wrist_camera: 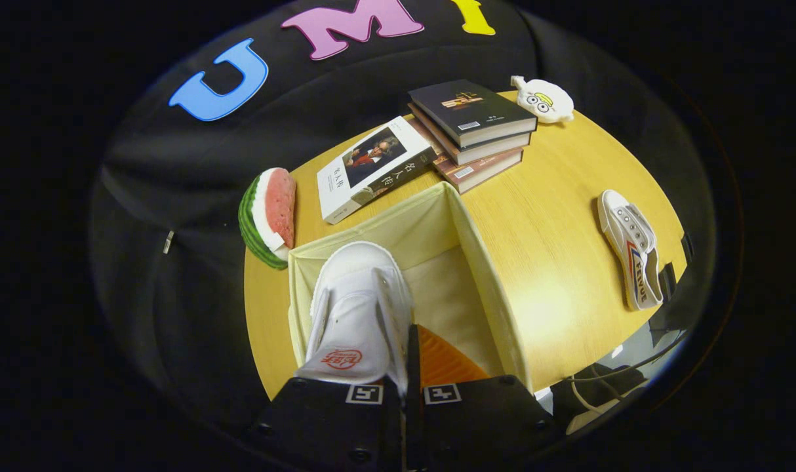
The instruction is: Open the storage box then place both shoes into the box .Put the left shoe in first, then the right shoe, with the right side of both shoes facing outward in a uniform manner.
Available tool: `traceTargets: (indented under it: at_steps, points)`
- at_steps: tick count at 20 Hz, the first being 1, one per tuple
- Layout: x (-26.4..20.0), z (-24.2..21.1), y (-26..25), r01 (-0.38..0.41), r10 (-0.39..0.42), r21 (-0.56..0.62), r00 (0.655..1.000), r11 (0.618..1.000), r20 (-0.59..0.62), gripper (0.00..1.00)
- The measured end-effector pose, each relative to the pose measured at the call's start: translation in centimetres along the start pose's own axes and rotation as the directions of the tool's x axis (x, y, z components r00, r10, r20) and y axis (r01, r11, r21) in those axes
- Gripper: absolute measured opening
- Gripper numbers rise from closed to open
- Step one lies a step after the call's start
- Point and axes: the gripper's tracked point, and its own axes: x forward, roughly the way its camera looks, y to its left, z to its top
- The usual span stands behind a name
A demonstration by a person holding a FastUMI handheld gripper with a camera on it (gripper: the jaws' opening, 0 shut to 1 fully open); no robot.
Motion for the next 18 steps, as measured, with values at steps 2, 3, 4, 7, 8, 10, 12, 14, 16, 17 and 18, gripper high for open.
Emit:
traceTargets:
  at_steps: [2,3,4,7,8,10,12,14,16,17,18]
  points:
    - [1.1,0.3,0.2,0.019,-0.018,-0.003,1.000,1.000,0.007,0.08]
    - [1.4,0.4,0.3,0.024,-0.024,-0.002,1.000,1.000,0.010,0.08]
    - [1.7,0.5,0.5,0.023,-0.023,-0.001,1.000,1.000,0.021,0.08]
    - [2.8,0.2,1.4,0.012,-0.011,-0.029,1.000,1.000,0.024,0.08]
    - [3.2,-0.2,1.6,0.002,-0.001,-0.035,1.000,0.999,0.022,0.08]
    - [4.0,-1.0,1.9,-0.030,0.030,-0.074,0.999,0.997,0.010,0.08]
    - [4.5,-1.6,2.1,-0.066,0.067,-0.124,0.998,0.990,0.005,0.08]
    - [4.8,-2.2,2.9,-0.134,0.127,-0.159,0.990,0.978,-0.054,0.15]
    - [4.5,-3.7,2.3,-0.161,0.140,-0.200,0.983,0.967,-0.117,0.41]
    - [4.1,-3.8,1.9,-0.168,0.143,-0.219,0.982,0.961,-0.124,0.53]
    - [3.8,-3.7,2.2,-0.195,0.172,-0.217,0.978,0.957,-0.119,0.61]
